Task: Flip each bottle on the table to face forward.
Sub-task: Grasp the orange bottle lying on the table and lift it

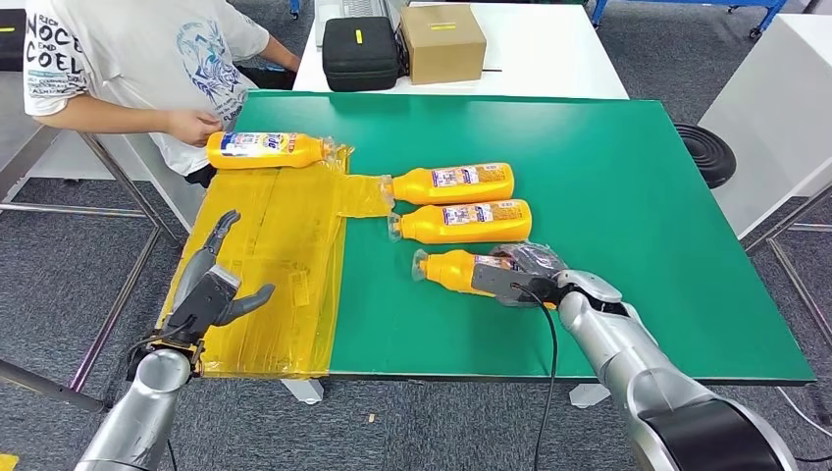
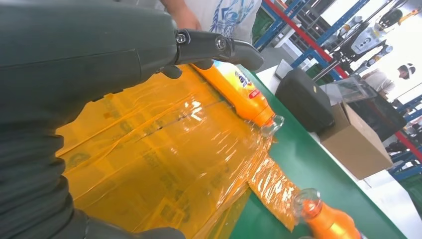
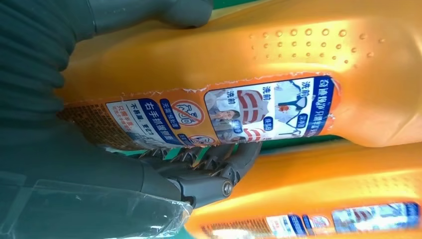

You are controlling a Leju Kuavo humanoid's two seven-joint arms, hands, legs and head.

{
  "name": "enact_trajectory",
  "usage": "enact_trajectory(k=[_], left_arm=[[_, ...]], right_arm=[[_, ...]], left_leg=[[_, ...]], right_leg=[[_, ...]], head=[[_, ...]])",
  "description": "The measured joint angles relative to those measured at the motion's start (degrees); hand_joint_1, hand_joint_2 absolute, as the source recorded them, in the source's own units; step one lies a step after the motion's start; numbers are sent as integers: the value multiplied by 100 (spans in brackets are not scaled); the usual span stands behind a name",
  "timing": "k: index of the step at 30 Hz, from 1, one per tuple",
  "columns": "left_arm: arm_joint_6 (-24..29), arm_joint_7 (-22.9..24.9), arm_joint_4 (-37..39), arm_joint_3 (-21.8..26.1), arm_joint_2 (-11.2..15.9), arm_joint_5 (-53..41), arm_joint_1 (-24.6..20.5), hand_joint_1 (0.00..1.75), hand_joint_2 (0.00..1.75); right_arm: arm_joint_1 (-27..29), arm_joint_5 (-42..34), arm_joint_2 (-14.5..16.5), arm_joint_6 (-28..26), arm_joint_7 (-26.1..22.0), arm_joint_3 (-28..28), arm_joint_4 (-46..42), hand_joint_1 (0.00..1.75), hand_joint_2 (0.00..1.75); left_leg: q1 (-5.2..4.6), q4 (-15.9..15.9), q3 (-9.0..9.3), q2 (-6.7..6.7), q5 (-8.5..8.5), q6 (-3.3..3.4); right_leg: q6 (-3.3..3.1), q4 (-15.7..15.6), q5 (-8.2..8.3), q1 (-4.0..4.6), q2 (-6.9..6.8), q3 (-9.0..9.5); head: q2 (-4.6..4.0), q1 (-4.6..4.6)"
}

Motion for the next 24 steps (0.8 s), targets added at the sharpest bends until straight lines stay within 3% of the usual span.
enact_trajectory(k=[5, 10, 16, 24], left_arm=[[-37, -127, -106, 88, -11, 182, 150, 0, 175], [-520, -200, -168, 220, -127, 1251, 203, 0, 175], [-1041, -182, -160, 241, -272, 2069, 230, 0, 175], [-1497, -114, -138, 174, -352, 2534, 229, 0, 175]], right_arm=[[457, -534, 102, -620, -615, -164, -511, 175, 175], [1319, -1475, 420, -922, -1376, -591, -1832, 175, 175], [1978, -2016, 819, -1016, -1589, -1001, -3015, 175, 175], [2210, -2210, 1022, -979, -1641, -1218, -3431, 175, 175]], left_leg=[[1, 0, -4, 4, -2, -2], [6, 0, -32, -3, 0, -2], [7, 0, -63, -4, 0, -2], [1, 0, -66, -2, -1, -2]], right_leg=[[-1, 1, 1, 1, 5, -8], [-1, 3, 0, 5, -3, -30], [-1, 3, -1, 0, -4, -59], [-1, 1, -1, 0, -3, -64]], head=[[0, 1], [0, -1], [0, 1], [0, 1]])
